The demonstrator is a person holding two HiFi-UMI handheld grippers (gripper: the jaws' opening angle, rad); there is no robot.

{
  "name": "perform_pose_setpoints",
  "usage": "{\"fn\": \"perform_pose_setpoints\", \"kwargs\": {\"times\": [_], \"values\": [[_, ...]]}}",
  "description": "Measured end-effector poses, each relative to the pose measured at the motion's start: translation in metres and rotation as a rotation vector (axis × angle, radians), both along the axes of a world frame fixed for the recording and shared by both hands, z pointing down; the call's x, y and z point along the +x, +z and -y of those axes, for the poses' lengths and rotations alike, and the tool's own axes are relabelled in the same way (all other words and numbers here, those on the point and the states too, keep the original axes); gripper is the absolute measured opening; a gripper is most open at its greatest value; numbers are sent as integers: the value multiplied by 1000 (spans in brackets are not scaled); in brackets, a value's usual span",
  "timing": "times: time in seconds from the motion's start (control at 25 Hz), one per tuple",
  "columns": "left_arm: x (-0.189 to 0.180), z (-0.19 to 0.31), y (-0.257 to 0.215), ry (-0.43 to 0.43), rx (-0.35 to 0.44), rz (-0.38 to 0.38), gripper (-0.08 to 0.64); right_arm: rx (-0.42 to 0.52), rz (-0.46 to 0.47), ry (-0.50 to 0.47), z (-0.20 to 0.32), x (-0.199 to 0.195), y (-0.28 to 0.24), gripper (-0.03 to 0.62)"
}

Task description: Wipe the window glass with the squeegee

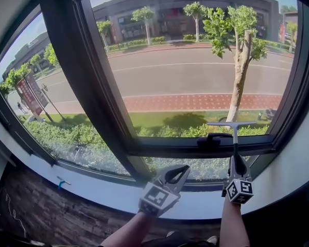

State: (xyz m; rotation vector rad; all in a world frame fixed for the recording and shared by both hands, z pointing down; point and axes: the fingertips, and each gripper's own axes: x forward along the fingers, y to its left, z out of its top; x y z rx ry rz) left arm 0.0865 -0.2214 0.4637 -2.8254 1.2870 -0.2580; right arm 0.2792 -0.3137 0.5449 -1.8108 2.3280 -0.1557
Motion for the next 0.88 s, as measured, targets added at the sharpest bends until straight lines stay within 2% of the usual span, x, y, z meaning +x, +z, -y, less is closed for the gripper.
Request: {"fn": "perform_pose_setpoints", "kwargs": {"times": [0.52,0.88], "values": [[-10,3,20,-20,-35,13,3,-63,19,-5,0,-2,40,98],[-10,2,22,-22,-48,12,3,-92,19,-10,-1,-2,49,98]]}}
